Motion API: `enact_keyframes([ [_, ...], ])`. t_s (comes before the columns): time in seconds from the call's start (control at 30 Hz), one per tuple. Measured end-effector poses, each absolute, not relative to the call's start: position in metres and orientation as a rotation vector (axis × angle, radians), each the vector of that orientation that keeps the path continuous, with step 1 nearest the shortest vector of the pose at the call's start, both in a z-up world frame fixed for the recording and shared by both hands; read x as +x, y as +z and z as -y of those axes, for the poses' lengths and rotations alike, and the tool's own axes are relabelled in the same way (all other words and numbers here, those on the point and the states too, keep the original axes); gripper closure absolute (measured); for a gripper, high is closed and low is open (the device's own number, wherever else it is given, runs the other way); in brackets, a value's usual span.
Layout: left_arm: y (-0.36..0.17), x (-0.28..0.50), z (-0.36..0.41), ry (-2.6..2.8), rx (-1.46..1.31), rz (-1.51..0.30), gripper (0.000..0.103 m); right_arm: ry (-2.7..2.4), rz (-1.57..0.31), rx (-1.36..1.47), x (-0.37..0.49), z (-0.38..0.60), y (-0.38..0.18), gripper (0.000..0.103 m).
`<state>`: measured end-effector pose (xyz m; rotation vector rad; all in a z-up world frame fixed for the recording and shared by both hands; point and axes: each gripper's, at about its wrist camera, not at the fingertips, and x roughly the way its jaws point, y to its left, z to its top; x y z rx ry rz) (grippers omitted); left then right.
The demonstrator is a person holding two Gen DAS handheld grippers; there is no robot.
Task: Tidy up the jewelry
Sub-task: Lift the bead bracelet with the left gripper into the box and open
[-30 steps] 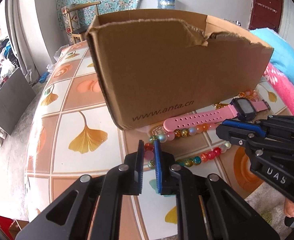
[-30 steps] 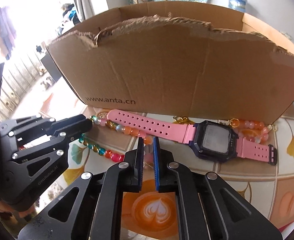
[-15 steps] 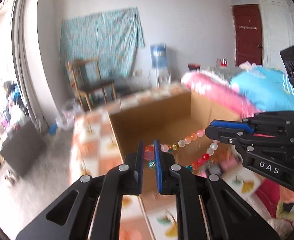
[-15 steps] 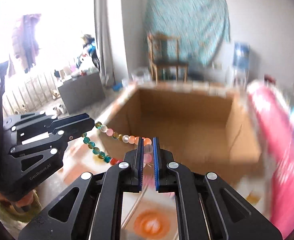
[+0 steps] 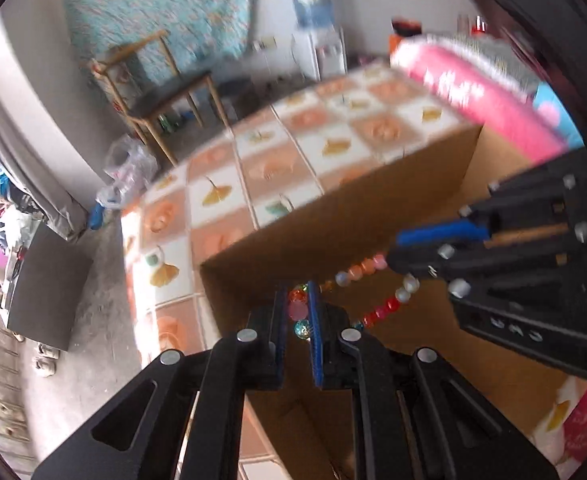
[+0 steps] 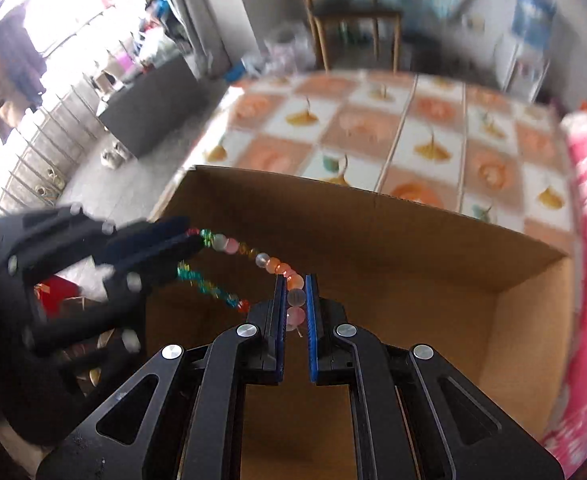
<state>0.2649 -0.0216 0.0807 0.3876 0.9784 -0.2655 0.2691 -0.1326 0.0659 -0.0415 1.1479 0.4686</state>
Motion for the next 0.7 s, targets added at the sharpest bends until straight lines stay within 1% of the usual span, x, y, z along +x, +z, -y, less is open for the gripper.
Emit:
enact_keyframes([
  [0.13,0.053,0.291,0.037,-0.239,0.472,-1.055,0.093,0.479,-1.224,-0.013,0.285,0.129,0.054,0.096],
  [0.27,0.041,0.303,0.036,-0.211,0.495,-1.093,0.092,0.482,-1.276,0.026,0.307,0.134,0.032,0.095],
  [0.3,0.039,0.304,0.035,-0.208,0.497,-1.093,0.092,0.488,-1.286,0.042,0.31,0.135,0.028,0.092],
  [0.37,0.038,0.306,0.035,-0.205,0.497,-1.1,0.092,0.49,-1.297,0.072,0.31,0.14,0.028,0.09],
  [0.4,0.039,0.306,0.034,-0.205,0.494,-1.098,0.09,0.491,-1.292,0.083,0.309,0.142,0.03,0.085],
  [0.43,0.043,0.304,0.033,-0.205,0.485,-1.088,0.087,0.489,-1.279,0.089,0.308,0.145,0.035,0.081],
  [0.47,0.047,0.302,0.033,-0.205,0.477,-1.076,0.085,0.488,-1.262,0.094,0.306,0.148,0.039,0.075],
  [0.5,0.055,0.298,0.031,-0.212,0.467,-1.054,0.081,0.486,-1.24,0.101,0.302,0.152,0.046,0.073],
  [0.57,0.075,0.285,0.028,-0.227,0.443,-0.995,0.08,0.494,-1.182,0.118,0.288,0.163,0.07,0.073],
  [0.67,0.115,0.25,0.018,-0.262,0.401,-0.873,0.076,0.537,-1.026,0.127,0.243,0.186,0.121,0.073],
  [0.7,0.13,0.231,0.013,-0.269,0.388,-0.813,0.072,0.555,-0.959,0.124,0.221,0.196,0.139,0.07],
])
